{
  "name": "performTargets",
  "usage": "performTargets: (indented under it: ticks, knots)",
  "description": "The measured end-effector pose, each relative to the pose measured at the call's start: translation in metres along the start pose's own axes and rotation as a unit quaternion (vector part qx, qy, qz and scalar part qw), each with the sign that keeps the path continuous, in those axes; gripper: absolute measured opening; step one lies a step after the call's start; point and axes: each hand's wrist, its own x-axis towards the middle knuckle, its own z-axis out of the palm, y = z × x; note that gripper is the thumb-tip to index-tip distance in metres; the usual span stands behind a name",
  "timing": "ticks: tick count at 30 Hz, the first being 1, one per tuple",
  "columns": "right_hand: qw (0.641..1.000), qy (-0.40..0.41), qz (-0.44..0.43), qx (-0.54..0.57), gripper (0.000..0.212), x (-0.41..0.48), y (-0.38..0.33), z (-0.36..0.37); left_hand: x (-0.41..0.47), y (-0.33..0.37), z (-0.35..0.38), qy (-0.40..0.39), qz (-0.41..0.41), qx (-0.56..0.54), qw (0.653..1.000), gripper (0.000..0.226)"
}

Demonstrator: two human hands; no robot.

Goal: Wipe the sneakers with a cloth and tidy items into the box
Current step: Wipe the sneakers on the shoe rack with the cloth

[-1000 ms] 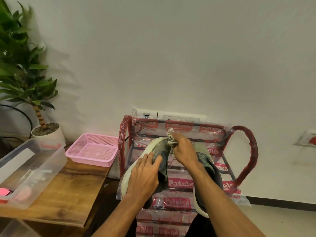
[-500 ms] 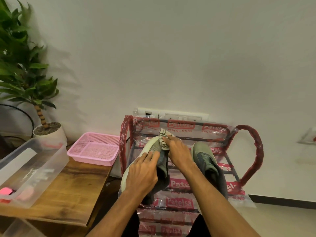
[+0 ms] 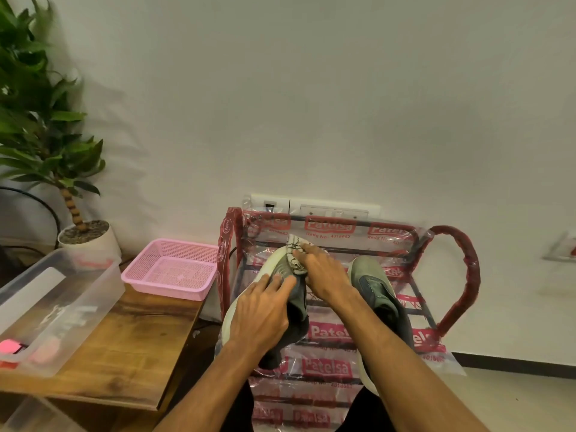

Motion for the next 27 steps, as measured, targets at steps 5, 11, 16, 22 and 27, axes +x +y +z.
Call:
performTargets:
  ticks: [5, 11, 16, 22, 27]
  knots:
    - [1.000, 0.009, 0.005, 0.023, 0.039, 0.011, -0.005, -0.003, -0.001, -0.001, 0.001, -0.019, 0.006, -0.003, 1.000, 0.036]
    - [0.994, -0.014, -0.052, 0.095, 0.038, -0.001, -0.007, 0.013, 0.000, -0.001, 0.001, -0.006, 0.005, 0.000, 1.000, 0.040]
    - [0.998, -0.017, -0.063, -0.001, 0.059, 0.001, 0.001, 0.004, 0.002, -0.001, -0.004, 0.006, 0.004, 0.015, 1.000, 0.038]
    - [0.996, -0.027, 0.032, -0.081, 0.041, 0.019, 0.003, 0.000, -0.002, -0.002, 0.000, -0.002, 0.010, 0.022, 1.000, 0.036]
    - [0.995, -0.055, 0.070, -0.047, 0.031, 0.022, 0.015, -0.003, -0.005, 0.002, 0.006, -0.003, 0.033, 0.019, 0.999, 0.031]
